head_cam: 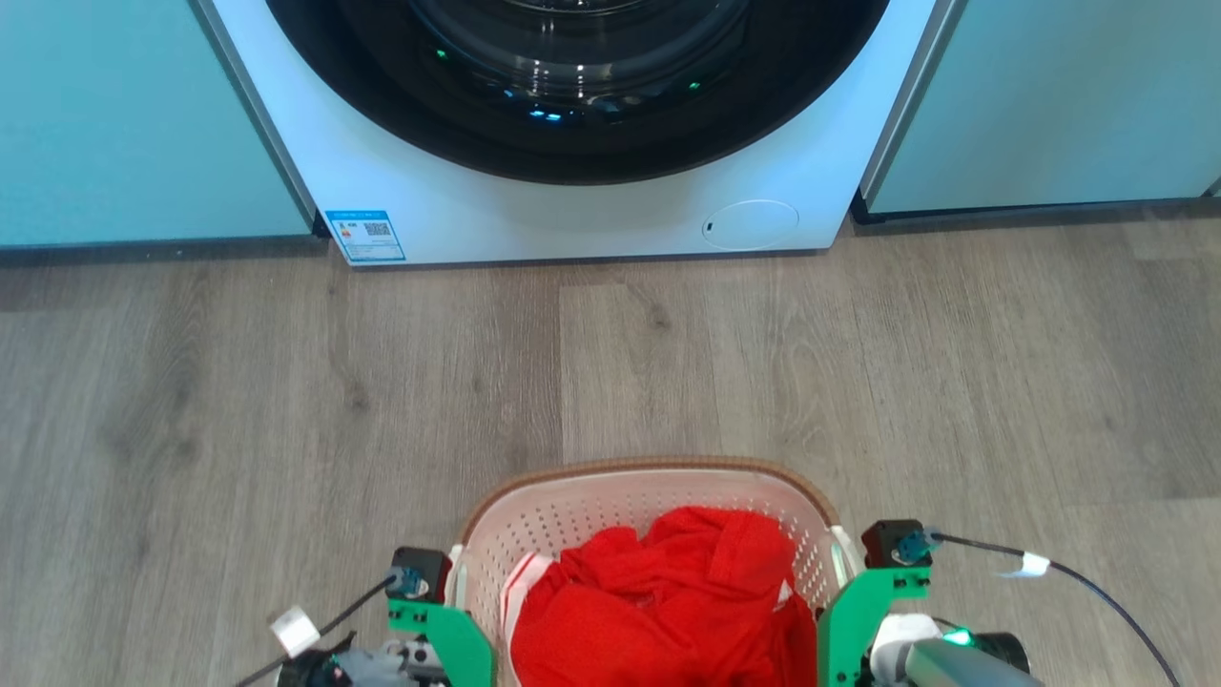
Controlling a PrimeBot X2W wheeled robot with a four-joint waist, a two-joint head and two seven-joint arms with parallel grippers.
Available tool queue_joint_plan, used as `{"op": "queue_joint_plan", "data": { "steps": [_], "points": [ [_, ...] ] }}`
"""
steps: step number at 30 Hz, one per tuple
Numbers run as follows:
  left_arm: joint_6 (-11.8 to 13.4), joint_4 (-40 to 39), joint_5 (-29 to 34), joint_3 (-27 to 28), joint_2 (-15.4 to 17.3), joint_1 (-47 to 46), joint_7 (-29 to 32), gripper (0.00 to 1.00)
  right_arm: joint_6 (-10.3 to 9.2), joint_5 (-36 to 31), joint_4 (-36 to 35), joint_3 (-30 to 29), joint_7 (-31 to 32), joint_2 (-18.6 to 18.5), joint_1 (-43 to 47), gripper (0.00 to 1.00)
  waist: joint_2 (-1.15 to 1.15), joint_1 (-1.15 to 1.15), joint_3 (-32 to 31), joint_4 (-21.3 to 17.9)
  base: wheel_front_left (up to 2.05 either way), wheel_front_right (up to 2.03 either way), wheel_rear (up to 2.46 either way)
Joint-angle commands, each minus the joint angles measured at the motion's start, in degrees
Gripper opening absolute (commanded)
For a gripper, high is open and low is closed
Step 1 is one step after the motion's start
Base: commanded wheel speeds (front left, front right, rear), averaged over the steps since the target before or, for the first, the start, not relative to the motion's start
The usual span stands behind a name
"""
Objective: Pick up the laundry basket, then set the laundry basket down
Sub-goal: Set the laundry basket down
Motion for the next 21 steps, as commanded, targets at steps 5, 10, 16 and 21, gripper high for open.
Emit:
{"op": "queue_joint_plan", "data": {
  "steps": [5,10,16,21],
  "points": [
    [1.0,0.6,-0.5,0.6,1.7,-5.3,-1.6,0.00,0.35,0.6,-0.2,1.4,-1.5,-0.2,-3.1,0.00,0.00,0.00,1.9,-0.2,0.00,0.00,0.00],
    [1.2,0.8,-0.4,0.6,1.7,-8.7,-2.4,0.00,0.35,0.9,0.2,1.6,-2.6,-0.2,-6.6,0.00,0.00,0.00,5.5,0.0,0.00,0.00,0.00],
    [1.6,1.2,0.0,0.8,1.7,-13.9,-3.4,0.00,0.35,0.7,1.1,1.6,-4.3,-0.2,-12.3,0.00,0.00,0.00,11.2,0.5,0.00,0.00,0.00],
    [1.9,1.4,0.5,1.0,1.7,-18.6,-4.1,0.00,0.35,0.7,1.7,1.2,-5.4,-0.2,-17.2,0.00,0.00,0.00,16.5,0.9,0.00,0.00,0.00]
  ]
}}
